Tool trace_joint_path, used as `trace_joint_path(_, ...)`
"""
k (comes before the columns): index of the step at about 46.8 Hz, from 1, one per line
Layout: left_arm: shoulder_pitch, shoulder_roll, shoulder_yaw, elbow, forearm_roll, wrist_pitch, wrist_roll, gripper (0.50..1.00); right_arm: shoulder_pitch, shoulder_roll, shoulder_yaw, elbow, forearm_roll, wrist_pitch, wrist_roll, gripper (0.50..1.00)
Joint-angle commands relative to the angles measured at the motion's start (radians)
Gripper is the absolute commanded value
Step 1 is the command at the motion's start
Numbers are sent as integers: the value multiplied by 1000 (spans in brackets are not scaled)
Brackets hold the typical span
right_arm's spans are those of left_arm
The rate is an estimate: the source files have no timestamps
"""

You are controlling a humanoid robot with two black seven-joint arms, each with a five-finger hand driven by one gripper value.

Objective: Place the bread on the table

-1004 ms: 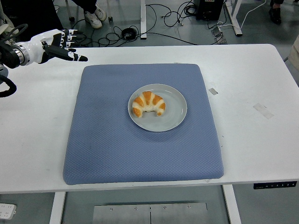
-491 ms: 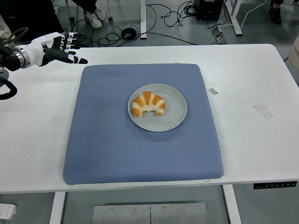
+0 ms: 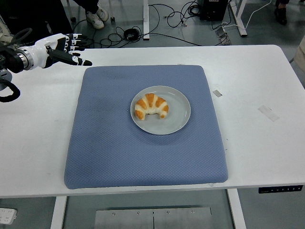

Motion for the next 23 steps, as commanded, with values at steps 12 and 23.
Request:
trace_joint_path(12,1,-1,0,0,0,3,-1,966,0,0,0,0,0,0,0,1000)
trace_joint_path(23,1,-1,2,2,0,5,-1,966,0,0,0,0,0,0,0,1000)
